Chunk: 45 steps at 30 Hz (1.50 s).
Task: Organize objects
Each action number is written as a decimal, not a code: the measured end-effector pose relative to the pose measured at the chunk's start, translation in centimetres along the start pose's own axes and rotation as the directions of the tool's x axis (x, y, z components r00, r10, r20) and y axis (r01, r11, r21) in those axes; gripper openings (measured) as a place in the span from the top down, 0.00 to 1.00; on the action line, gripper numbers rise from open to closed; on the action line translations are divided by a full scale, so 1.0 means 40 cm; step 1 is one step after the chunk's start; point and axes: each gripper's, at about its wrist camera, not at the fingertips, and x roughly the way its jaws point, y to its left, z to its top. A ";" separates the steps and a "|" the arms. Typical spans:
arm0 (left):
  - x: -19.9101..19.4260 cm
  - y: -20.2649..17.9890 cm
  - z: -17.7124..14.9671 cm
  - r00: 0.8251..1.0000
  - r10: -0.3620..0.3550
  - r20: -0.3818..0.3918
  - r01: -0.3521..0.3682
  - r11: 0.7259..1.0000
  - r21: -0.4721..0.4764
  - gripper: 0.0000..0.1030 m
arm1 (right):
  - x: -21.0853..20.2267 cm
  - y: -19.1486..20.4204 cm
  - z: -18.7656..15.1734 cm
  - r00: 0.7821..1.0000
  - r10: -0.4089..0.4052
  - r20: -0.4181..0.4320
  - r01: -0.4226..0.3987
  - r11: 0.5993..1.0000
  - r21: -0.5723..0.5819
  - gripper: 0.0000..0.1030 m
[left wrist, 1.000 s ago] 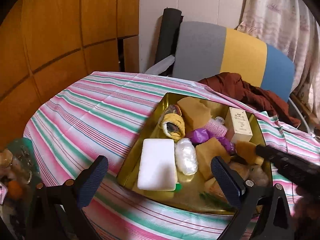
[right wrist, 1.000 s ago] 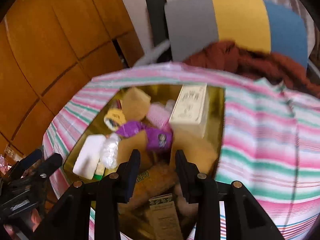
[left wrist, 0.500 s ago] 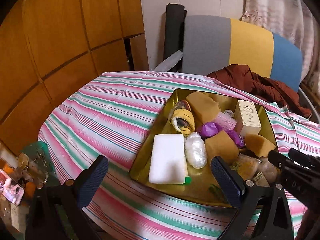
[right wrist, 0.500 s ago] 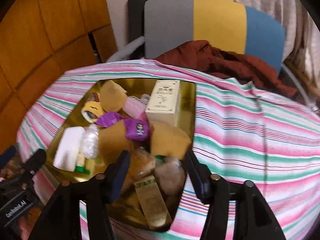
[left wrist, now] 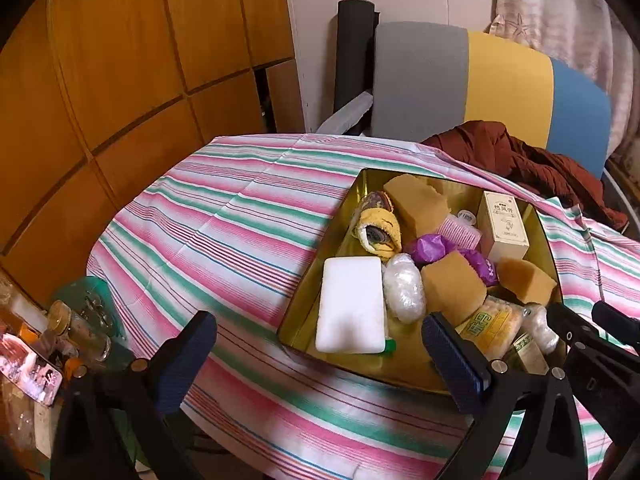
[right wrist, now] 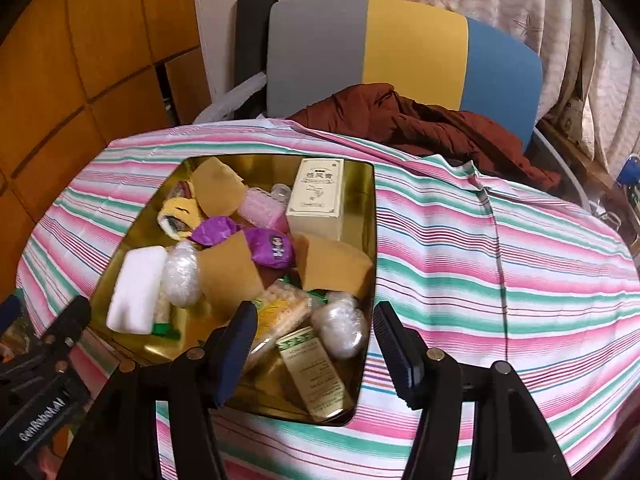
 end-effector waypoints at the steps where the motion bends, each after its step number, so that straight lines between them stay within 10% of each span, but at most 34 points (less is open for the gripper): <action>1: 0.001 0.001 0.000 1.000 0.003 -0.009 -0.003 1.000 0.002 0.00 | -0.002 0.002 -0.001 1.000 0.003 0.001 -0.003 1.000 0.002 0.40; 45: 0.036 -0.040 -0.010 0.988 -0.068 -0.139 0.072 0.997 0.028 0.00 | 0.011 -0.024 -0.008 0.995 -0.095 -0.016 0.096 0.994 0.045 0.40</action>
